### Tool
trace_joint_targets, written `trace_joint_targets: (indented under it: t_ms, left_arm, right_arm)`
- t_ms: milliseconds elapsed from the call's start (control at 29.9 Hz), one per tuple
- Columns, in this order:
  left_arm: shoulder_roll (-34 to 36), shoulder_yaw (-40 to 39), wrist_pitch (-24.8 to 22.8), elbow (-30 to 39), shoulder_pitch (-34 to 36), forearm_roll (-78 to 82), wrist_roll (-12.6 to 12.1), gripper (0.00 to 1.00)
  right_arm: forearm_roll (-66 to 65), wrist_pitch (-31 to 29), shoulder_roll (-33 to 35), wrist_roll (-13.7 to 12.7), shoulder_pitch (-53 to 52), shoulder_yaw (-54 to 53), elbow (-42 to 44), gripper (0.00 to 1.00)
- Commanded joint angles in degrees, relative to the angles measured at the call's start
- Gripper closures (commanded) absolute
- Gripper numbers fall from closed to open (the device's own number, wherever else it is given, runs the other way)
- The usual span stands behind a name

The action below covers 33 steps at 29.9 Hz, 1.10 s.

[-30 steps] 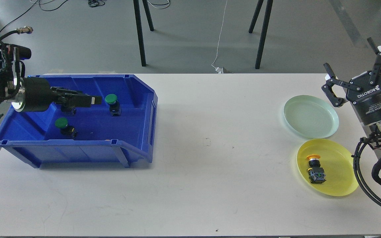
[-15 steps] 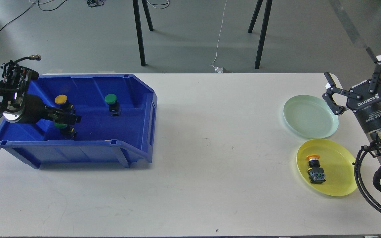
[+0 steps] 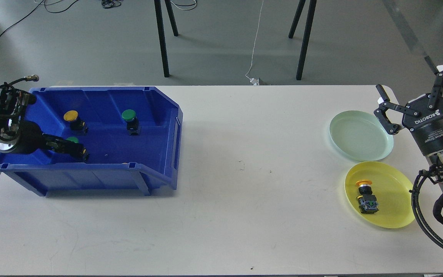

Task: Pass button and place on color plate
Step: 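Grasp a green-capped button in the bin with the left gripper, then extend the left gripper with the green button toward the right gripper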

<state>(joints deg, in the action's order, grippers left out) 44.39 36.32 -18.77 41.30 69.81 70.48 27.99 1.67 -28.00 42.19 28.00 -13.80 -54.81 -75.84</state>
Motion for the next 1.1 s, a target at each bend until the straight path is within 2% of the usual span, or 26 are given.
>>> trace_joint_targets:
  t_ms: [0,33,134,201,268,301,468,569,669,769,836,936,1003,1070]
  left_arm:
    - [-0.79,-0.29,0.14,-1.05,-0.55,-0.08,0.01,0.48]
    - [-0.88,-0.29,0.31,-1.31,-0.55,-0.08,0.01,0.55]
    - [-1.06,-0.38,0.40,-1.49,-0.47,-0.17,0.01,0.59]
    - [-1.06,-0.38,0.40,-1.49,-0.47,-0.26,0.01,0.65]
    - [-1.06,-0.38,0.49,-1.49,-0.55,-0.09,0.01,0.90]
    - [-1.06,-0.38,0.49,-1.49,-0.55,-0.17,0.01,0.92]
    - [-1.06,-0.73,0.49,-0.97,0.06,-0.26,0.01,0.93]
    - [0.25,-5.19,-0.12,2.80,1.20,-0.44,0.01,0.93]
    - [7.87,-12.65,-2.22,13.40,5.49,-0.52,0.01,0.93]
    - [15.71,-23.19,-8.89,26.50,11.30,-1.83,0.01,0.93]
    - [17.66,-31.02,-9.23,32.67,10.97,-7.43,0.01,0.93]
    - [16.27,-36.75,-9.23,38.05,9.21,-20.00,0.01,0.93]
    - [11.02,-38.16,-9.23,39.64,8.50,-25.37,0.01,0.93]
    - [3.82,-38.52,-4.38,39.30,6.67,-27.67,0.01,0.93]
  right_arm:
    - [0.00,0.00,-0.01,0.00,0.09,0.14,0.17,0.03]
    - [0.00,0.00,-0.01,0.00,0.17,0.14,0.17,0.03]
    - [0.00,0.00,-0.01,0.00,0.61,-0.03,0.17,0.03]
    - [-0.09,0.00,-0.01,0.00,0.79,-0.03,0.25,0.03]
    - [-0.09,0.00,0.08,0.00,0.79,-0.03,0.25,0.03]
    - [-0.09,0.00,0.08,0.00,0.88,-0.03,0.34,0.03]
    - [-0.09,0.00,-0.01,0.00,0.88,0.05,0.34,0.03]
    - [-0.09,0.00,-0.01,0.00,1.14,-0.03,0.43,0.03]
    - [-0.09,0.00,-0.01,0.00,1.14,-0.21,0.43,0.03]
    - [0.00,0.00,0.08,0.00,1.14,-0.47,0.43,0.03]
    - [0.00,0.00,0.25,0.00,1.14,-0.56,0.43,0.03]
    - [-0.09,0.00,0.96,0.00,1.23,-0.65,0.43,0.03]
    - [-0.09,0.00,2.71,0.00,1.75,-0.65,0.43,0.02]
    - [-0.35,0.00,4.99,0.00,2.19,-0.21,0.34,0.02]
